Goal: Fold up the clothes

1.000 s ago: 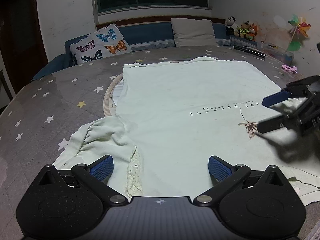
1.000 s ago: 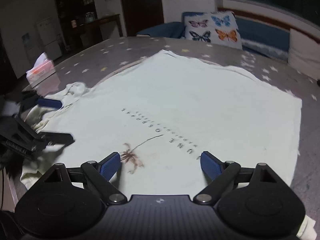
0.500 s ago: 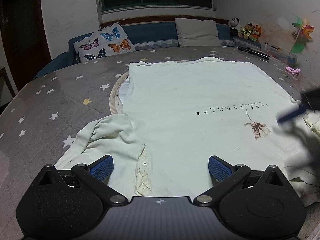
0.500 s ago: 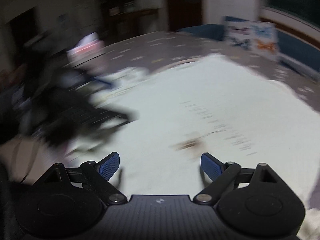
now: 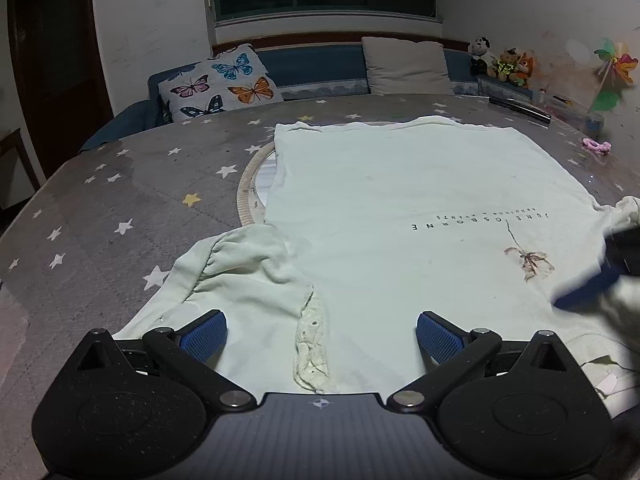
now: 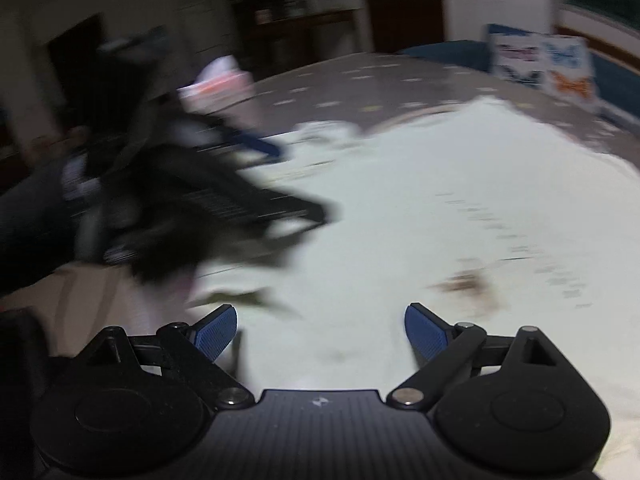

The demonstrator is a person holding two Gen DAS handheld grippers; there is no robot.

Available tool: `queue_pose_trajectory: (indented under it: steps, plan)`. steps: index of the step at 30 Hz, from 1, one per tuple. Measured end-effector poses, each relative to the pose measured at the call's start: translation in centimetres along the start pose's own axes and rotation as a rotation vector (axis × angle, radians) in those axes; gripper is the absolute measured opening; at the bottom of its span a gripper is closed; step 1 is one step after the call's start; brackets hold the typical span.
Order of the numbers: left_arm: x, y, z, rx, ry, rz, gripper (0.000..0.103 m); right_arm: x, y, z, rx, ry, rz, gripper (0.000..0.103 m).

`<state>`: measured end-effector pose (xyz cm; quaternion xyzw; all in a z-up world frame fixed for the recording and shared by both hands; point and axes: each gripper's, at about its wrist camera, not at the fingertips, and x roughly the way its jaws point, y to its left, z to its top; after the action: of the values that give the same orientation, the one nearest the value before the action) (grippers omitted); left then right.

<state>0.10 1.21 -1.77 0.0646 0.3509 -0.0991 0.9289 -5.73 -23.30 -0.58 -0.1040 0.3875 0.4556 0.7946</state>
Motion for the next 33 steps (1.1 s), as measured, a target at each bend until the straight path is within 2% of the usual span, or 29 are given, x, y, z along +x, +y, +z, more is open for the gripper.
queue_pose_trajectory:
  steps: [4, 9, 11, 14, 17, 19, 23, 25, 27, 30, 33]
  plan:
    - [-0.2, 0.3, -0.1, -0.005, -0.001, 0.007, 0.103, -1.0, 1.7, -0.2, -0.05, -0.003, 0.026, 0.093]
    - [-0.5, 0.4, -0.2, -0.007, -0.013, 0.011, 0.103, -2.1, -1.9, 0.1, 0.061, -0.056, -0.156, 0.093]
    - [-0.7, 0.5, -0.3, -0.005, -0.014, 0.016, 0.103, -1.8, -2.5, -0.3, 0.101, -0.04, -0.159, 0.093]
    - [-0.6, 0.8, -0.6, -0.003, -0.006, 0.033, 0.103, -1.4, -1.4, -0.8, 0.077, -0.029, -0.131, 0.094]
    - [-0.7, 1.3, -0.9, -0.006, -0.001, 0.043, 0.103, -1.5, 0.8, -1.2, 0.035, -0.009, -0.009, 0.095]
    - [-0.9, 1.6, -1.0, -0.009, 0.0, 0.057, 0.103, -1.7, 1.9, -1.1, -0.027, 0.002, 0.01, 0.095]
    - [-1.1, 2.2, -1.1, -0.02, 0.0, 0.074, 0.103, -1.8, 1.6, 0.0, -0.045, -0.047, -0.01, 0.096]
    - [-1.2, 2.4, -1.1, -0.026, 0.0, 0.079, 0.103, -1.2, 0.5, 0.6, -0.015, -0.069, -0.063, 0.096]
    - [-1.3, 2.6, -1.3, -0.03, 0.002, 0.083, 0.103, -0.4, -0.6, 0.7, 0.037, -0.065, -0.079, 0.096]
    - [-1.6, 3.1, -1.5, -0.043, 0.004, 0.085, 0.103, 0.2, -0.6, 0.2, 0.039, -0.054, -0.056, 0.097]
    - [-1.8, 3.4, -1.7, -0.053, 0.006, 0.087, 0.103, -0.3, 1.0, -0.4, -0.012, -0.029, 0.025, 0.096]
